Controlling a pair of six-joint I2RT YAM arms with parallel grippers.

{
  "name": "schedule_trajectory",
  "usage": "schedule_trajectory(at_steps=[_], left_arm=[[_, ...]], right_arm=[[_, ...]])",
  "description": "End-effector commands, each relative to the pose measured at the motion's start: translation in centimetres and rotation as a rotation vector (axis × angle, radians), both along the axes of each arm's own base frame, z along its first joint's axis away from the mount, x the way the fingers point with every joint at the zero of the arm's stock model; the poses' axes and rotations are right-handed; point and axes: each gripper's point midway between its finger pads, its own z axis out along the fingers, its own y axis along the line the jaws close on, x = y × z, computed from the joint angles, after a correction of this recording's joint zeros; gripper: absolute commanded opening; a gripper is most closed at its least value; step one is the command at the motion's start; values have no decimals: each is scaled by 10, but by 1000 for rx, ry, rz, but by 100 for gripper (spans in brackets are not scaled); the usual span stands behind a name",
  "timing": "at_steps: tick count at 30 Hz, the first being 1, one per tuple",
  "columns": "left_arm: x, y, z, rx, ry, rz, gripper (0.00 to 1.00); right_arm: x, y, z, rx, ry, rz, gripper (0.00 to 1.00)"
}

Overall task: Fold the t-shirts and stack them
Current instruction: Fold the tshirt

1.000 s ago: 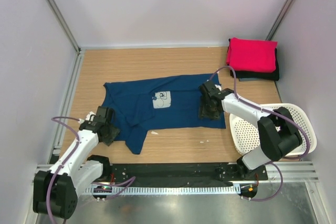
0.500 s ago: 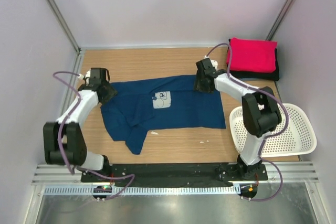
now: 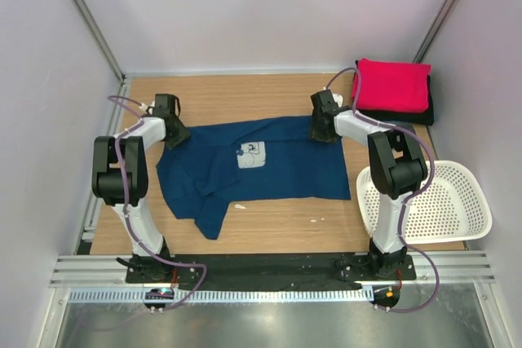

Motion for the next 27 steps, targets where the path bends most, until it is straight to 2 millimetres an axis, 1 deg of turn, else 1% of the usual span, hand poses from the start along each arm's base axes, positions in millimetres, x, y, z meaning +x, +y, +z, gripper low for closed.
schedule_trajectory(at_steps=[1,2,3,4,5,6,9,11,12,13,14,16,17,18,19,21,23,24,25,26,27], left_arm=[[16,13,-7,38,-12,17,41],[17,15,-9,46,-8,24,41],[15,30,-14,54,5,59,41],[15,30,-14,44,9,66,41],[16,38,-15,37,7,86,41],[17,40,-15,32,8,95,41],[23,42,-11,30,-1,89,41],[22,42,-13,30,17,78,41],[26,40,-10,26,9,70,41],[27,40,-9,23,8,64,41],[27,37,-8,10,8,54,41],[31,34,-2,-2,-7,41,41],[33,33,2,-6,-18,38,41],[34,33,4,-8,-24,35,41],[36,33,8,-4,-32,33,41],[38,34,12,-2,-41,34,41],[40,35,14,1,-45,34,41],[40,34,14,-2,-44,34,41],[40,35,14,0,-41,35,41],[40,34,14,-2,-42,34,41],[41,35,13,-4,-40,40,41]], right_arm=[[18,-14,4,-27,-43,-26,54],[16,-16,3,-31,-34,-27,54],[16,-18,6,-32,-36,-33,54],[15,-20,8,-37,-38,-36,54],[14,-20,10,-37,-39,-32,54],[14,-21,17,-37,-54,-30,54],[15,-26,27,-56,-68,-36,54],[15,-23,32,-44,-62,-25,54],[15,-20,34,-30,-59,-14,54],[18,-15,44,-9,-76,-1,53],[17,-6,49,30,-72,38,52],[21,4,64,73,-104,71,53],[29,8,82,99,-150,80,53],[33,14,90,122,-171,101,53],[41,18,106,133,-210,106,53],[50,20,116,141,-242,107,53],[62,19,122,131,-274,97,53],[66,20,111,122,-259,93,53],[70,15,104,95,-254,78,53],[74,14,102,81,-248,75,52],[75,13,82,62,-208,68,52]])
